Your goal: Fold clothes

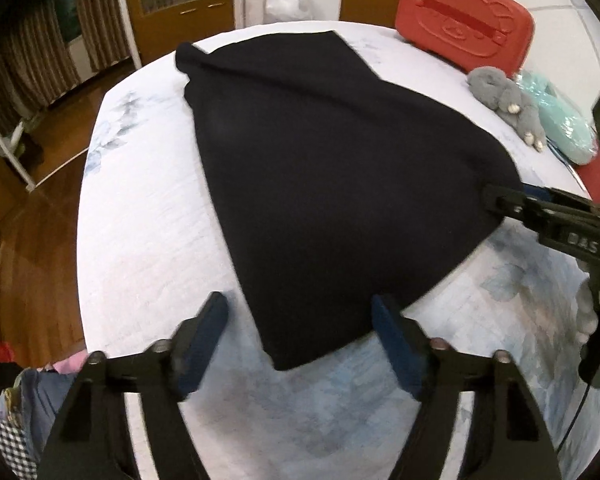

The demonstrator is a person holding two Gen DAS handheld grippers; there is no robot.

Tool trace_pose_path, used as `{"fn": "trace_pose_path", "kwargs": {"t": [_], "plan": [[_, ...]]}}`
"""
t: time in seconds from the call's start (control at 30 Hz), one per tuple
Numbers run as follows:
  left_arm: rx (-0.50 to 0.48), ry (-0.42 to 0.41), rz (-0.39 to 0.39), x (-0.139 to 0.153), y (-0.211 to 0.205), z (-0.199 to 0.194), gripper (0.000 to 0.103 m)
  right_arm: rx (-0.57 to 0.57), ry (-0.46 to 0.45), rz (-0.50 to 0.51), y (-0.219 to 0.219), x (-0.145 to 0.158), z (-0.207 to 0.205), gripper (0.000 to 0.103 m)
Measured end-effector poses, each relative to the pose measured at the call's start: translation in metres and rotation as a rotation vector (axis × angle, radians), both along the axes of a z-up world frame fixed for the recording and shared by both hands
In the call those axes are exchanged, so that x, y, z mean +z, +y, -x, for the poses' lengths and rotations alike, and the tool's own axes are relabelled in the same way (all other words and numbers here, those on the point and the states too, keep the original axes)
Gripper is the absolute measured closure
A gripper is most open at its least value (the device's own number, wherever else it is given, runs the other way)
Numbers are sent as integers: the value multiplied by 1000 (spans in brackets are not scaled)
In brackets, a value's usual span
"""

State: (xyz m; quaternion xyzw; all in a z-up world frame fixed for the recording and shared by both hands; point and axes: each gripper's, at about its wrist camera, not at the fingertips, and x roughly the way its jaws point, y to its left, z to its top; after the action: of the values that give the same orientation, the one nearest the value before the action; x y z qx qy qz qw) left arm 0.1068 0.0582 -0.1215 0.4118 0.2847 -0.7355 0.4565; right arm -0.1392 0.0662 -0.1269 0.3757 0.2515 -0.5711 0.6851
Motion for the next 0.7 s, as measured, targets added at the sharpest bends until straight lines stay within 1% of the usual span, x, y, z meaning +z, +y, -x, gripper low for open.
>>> {"fn": "trace_pose_path", "kwargs": {"t": [0.03,0.07,0.1,0.17,0.23,0.27,0.3,0.33,0.37,0.47,0.57,0.7], "plan": [[-16,-5,8,0,2,4,52,11,-4,1,1,0,-2,76],[-32,-10,16,0,4,7,56,18,-2,10,1,1,-5,78],[-44,-11,19,0,5,10,56,28,31,18,1,2,-11,78],[-41,14,-5,-1,0,8,57,23,27,22,-2,-2,-12,78],[-61,31,-14,0,-3,6,68,14,6,23,1,-2,-9,78],[-73,41,-18,1,-4,4,78,15,3,19,1,-1,-9,78],[-78,52,-25,3,-6,2,86,16,1,14,2,0,-10,83],[-85,63,-33,6,-7,0,89,18,-1,9,3,2,-11,85],[-97,73,-40,10,-6,-3,90,21,-4,10,5,5,-12,87],[-135,92,-44,24,-1,-12,91,18,-11,27,20,22,-15,87],[-194,90,-30,43,12,-20,91,-8,-44,47,45,43,-20,87],[-261,94,-51,68,31,-40,91,-27,-82,41,79,63,-34,87]]}}
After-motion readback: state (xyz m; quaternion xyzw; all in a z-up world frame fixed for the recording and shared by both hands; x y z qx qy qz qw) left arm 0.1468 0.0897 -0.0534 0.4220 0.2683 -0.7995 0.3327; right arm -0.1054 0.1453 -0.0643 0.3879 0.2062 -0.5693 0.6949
